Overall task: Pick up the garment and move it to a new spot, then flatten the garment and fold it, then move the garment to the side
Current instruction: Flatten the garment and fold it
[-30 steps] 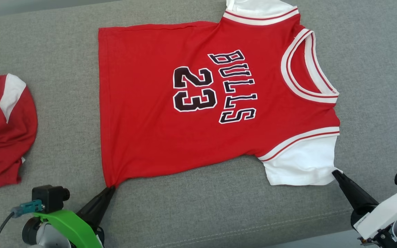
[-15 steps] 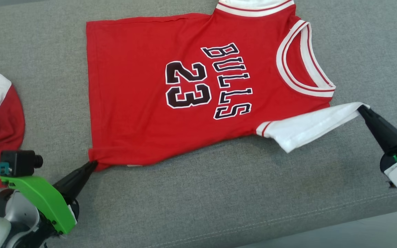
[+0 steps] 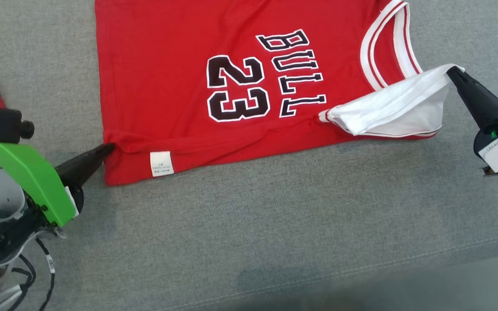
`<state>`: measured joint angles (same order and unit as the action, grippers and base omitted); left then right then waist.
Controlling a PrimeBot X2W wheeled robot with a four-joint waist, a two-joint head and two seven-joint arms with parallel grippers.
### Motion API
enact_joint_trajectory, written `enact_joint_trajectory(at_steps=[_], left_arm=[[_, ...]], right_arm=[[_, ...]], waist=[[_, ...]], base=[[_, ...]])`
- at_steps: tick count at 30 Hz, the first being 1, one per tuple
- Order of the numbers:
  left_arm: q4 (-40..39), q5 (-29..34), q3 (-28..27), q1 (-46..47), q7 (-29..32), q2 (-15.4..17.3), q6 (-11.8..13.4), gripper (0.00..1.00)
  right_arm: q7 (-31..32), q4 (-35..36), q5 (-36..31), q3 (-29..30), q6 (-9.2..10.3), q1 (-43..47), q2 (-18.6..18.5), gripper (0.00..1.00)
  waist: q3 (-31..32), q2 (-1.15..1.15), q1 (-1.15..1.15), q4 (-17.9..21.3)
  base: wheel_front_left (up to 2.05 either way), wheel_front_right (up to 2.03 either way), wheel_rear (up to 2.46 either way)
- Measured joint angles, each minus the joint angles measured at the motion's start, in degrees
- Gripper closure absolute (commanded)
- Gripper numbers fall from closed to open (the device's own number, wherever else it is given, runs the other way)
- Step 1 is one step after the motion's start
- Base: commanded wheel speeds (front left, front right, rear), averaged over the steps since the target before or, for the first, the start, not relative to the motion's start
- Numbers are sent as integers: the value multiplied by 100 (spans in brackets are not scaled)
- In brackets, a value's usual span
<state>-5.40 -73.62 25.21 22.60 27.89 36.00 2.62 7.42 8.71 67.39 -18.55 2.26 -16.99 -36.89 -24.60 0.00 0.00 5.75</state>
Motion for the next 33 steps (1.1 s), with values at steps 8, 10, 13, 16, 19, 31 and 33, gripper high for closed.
enact_joint_trajectory(at_steps=[8,10,13,16,19,31,33], left_arm=[[188,79,4,612,347,98,105,100],[231,89,7,742,382,93,138,100],[389,222,47,877,438,71,170,100],[568,265,76,892,442,-23,221,100],[680,265,160,893,536,-100,238,92],[1140,446,199,1082,348,-376,296,0],[1223,486,152,1079,249,-417,298,0]], right_arm=[[191,-501,-188,-218,98,-607,164,100],[207,-583,-196,-224,133,-684,202,100],[223,-755,-253,-257,134,-847,277,100],[220,-889,-347,-261,138,-977,327,100],[222,-1013,-399,-305,138,-1096,355,100],[-165,-1685,-947,-368,192,-1517,479,0],[-276,-1767,-1051,-400,189,-1516,530,0]], waist=[[-286,0,0,17],[-332,0,0,23],[-384,0,0,31],[-403,0,0,42],[-419,0,0,46],[-425,0,0,-36],[-383,0,0,-45]], base=[[0,0,0],[0,0,0],[0,0,0],[0,0,0],[0,0,0],[0,0,0],[0,0,0]])
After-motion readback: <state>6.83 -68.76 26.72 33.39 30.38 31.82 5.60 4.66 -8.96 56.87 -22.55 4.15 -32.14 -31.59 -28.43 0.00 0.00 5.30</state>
